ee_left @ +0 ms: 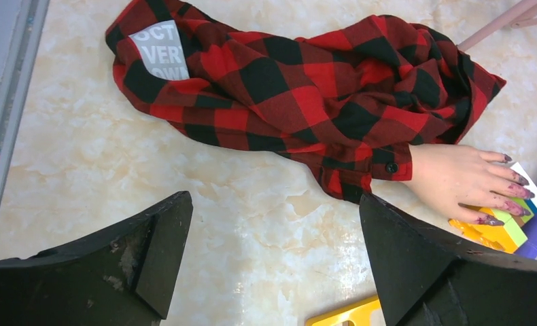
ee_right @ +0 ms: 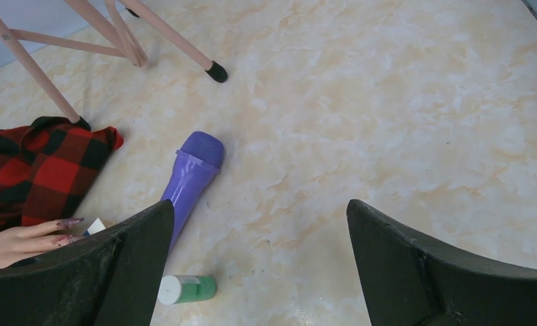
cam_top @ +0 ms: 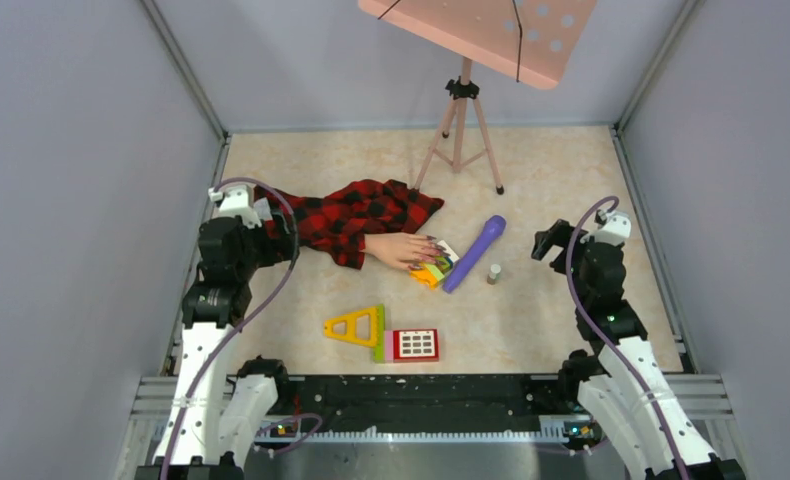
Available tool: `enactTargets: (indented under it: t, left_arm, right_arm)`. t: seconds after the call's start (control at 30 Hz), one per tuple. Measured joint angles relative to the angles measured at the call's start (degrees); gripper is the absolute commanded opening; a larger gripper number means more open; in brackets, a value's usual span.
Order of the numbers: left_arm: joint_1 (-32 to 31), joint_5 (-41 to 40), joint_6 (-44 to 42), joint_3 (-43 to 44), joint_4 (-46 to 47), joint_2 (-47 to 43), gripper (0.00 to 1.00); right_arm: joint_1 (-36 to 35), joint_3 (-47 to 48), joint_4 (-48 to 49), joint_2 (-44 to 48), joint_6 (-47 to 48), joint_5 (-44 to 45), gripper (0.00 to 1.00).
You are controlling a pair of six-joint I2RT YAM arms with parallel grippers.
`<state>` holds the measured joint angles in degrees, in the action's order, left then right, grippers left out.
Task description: Paint the nails
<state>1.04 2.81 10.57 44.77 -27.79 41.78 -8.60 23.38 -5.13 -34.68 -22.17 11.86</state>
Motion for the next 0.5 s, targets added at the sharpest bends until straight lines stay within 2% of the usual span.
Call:
enactTargets:
  t: [0.23, 0.4, 0.5]
  left_arm:
    - [0.0, 3.8, 0.8, 1.0, -0.5, 3.1, 0.9]
    - [-0.1, 9.0, 2.9, 6.1, -1.0, 7.6, 0.91]
    - [-0.3, 9.5, 2.8, 7.3, -0.4, 7.9, 0.93]
  right_arm:
    - [0.0, 0.4, -0.1, -0.2, -0.5, -1.1, 0.96]
    - [0.0, 2.1, -0.4, -3.7, -1.5, -4.4, 0.95]
    - [0.0, 4.3, -2.3, -8.5, -1.5, -7.3, 0.84]
